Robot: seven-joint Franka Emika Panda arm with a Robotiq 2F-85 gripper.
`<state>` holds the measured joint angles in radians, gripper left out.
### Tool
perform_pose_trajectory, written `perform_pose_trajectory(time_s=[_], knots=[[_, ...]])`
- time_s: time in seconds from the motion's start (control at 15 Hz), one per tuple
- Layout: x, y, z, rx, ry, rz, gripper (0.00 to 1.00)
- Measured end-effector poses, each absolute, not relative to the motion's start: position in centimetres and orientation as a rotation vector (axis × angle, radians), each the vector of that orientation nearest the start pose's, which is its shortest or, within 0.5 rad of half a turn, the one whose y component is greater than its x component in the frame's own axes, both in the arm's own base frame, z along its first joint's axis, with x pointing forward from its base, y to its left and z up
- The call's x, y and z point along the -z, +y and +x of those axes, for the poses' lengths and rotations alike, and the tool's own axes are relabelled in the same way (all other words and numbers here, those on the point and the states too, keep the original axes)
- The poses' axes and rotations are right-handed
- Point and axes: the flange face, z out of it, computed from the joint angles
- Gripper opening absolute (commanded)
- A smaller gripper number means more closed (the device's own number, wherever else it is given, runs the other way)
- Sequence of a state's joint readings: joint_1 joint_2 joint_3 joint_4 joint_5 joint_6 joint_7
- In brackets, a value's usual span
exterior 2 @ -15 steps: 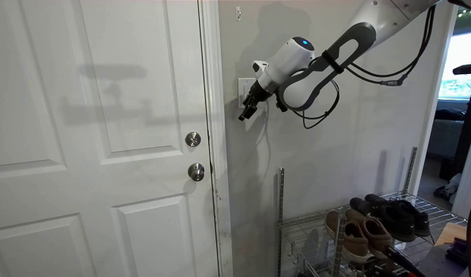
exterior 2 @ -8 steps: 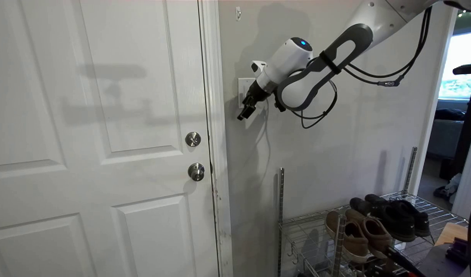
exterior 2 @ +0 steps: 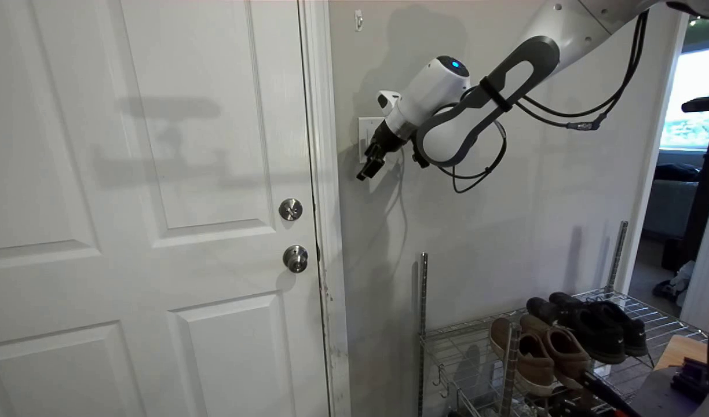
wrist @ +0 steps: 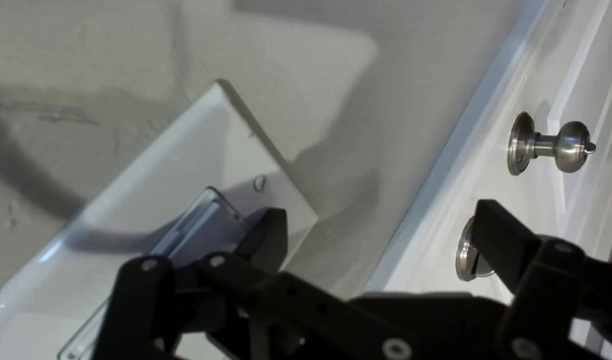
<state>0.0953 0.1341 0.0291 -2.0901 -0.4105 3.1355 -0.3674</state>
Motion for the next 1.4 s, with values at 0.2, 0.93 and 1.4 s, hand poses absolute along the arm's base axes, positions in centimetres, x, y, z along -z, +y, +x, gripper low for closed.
perform_pose_trajectory(time_s=[0.2,0.93,1.4], knots=[[-46.56,11.00,60.42,1.443,-1.346,-2.798,1.00],[-46.63,11.11,60.52,1.447,-1.289,-2.808,1.00],[-46.65,11.18,60.52,1.448,-1.278,-2.810,1.00]])
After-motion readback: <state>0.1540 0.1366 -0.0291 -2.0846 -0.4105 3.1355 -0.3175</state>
